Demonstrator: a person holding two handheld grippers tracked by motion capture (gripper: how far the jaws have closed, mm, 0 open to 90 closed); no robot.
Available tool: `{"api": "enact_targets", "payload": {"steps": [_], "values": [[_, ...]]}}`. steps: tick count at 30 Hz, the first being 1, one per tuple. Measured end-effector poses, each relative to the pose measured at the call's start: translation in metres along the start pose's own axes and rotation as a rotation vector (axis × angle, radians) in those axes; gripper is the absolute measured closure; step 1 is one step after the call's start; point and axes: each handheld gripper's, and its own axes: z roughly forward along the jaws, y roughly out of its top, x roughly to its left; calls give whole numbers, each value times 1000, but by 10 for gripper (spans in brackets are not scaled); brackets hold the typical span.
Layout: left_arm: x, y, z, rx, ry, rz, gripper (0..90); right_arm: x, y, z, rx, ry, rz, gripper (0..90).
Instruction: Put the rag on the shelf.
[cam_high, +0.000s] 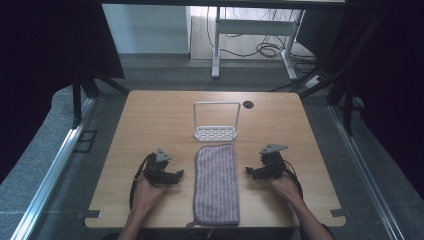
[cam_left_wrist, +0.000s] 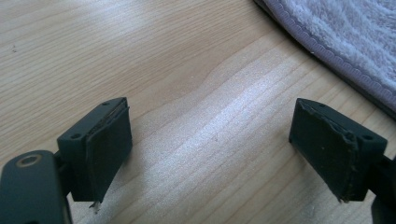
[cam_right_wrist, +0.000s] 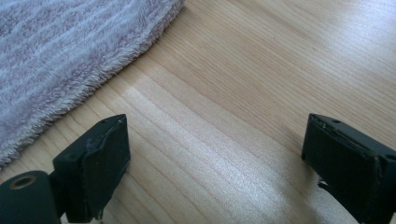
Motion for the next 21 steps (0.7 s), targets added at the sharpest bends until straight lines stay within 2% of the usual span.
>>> {"api": "enact_targets", "payload": {"steps": [7, 12, 14, 17, 18, 21], "values": [[-2, 7, -3, -6, -31, -1, 152, -1, 5, -5, 16, 5, 24, 120], [-4, 15, -5, -7, -43, 26, 179, -3, 11, -8, -4, 16, 46, 130], [-5, 21, -5, -15, -50, 41, 199, -2, 15, -9, 1, 1, 62, 131], [-7, 27, -5, -16, -59, 52, 215, 0, 20, -9, 1, -2, 60, 133], [-9, 32, -4, -18, -61, 66, 215, 1, 22, -9, 1, 2, 61, 134], [-11, 38, -2, -21, -65, 73, 221, 2, 26, -8, 0, 19, 70, 134]]}}
